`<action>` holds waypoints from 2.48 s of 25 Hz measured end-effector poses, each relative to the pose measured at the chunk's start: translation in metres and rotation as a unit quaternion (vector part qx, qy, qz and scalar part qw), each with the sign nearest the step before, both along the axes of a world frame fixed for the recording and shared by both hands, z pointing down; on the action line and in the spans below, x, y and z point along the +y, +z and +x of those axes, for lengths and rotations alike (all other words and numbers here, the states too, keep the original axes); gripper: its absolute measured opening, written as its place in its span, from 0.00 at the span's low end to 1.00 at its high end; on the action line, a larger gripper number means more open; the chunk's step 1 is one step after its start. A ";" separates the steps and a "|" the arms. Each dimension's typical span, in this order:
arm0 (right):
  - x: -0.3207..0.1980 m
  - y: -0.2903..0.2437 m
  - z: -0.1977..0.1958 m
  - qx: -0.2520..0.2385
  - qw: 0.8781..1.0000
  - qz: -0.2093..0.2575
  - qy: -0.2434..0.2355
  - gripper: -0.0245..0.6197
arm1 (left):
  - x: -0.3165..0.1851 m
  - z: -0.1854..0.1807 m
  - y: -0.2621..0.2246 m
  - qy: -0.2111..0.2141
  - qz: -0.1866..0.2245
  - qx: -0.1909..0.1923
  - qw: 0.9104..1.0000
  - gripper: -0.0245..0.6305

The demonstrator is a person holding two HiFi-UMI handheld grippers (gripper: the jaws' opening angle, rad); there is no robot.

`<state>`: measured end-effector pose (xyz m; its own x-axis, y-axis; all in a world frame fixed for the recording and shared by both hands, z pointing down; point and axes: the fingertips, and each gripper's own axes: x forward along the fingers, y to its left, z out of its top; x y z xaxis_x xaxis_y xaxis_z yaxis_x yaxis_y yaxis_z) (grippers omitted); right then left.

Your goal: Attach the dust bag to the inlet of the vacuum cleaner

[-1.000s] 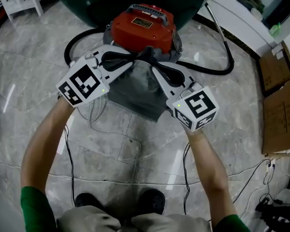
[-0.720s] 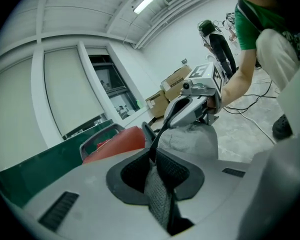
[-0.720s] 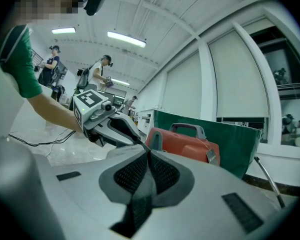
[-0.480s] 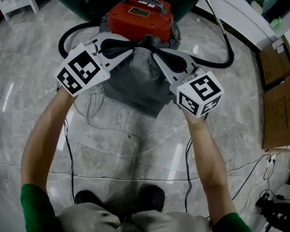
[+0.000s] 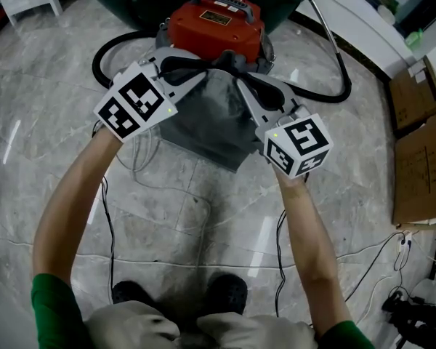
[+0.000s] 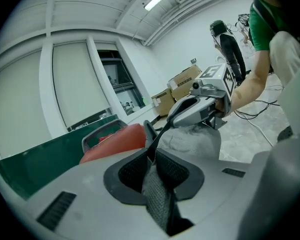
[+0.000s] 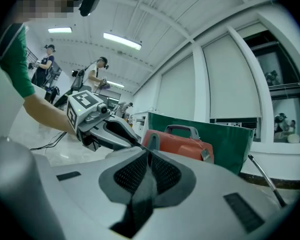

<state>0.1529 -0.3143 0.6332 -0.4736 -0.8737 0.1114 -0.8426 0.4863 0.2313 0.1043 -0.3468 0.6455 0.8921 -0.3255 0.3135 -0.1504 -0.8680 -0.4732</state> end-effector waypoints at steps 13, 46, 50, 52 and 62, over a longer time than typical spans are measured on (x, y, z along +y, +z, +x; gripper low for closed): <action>0.037 -0.045 0.003 0.014 0.993 0.091 0.076 0.08 | 0.018 -0.025 -0.040 -0.014 0.007 0.078 0.997 0.10; 0.057 -0.045 -0.016 0.017 0.992 -0.081 0.100 0.07 | 0.079 -0.014 -0.057 0.029 -0.168 0.109 0.979 0.05; 0.077 -0.100 -0.027 0.012 0.987 -0.125 0.097 0.06 | 0.090 -0.032 -0.117 0.009 -0.213 0.111 0.971 0.04; 0.087 -0.132 -0.036 0.002 0.985 -0.146 0.094 0.06 | 0.096 -0.042 -0.150 -0.003 -0.233 0.109 0.966 0.04; 0.141 -0.346 -0.069 -0.047 0.971 -0.215 0.095 0.05 | 0.148 -0.086 -0.359 -0.026 -0.307 0.104 0.946 0.04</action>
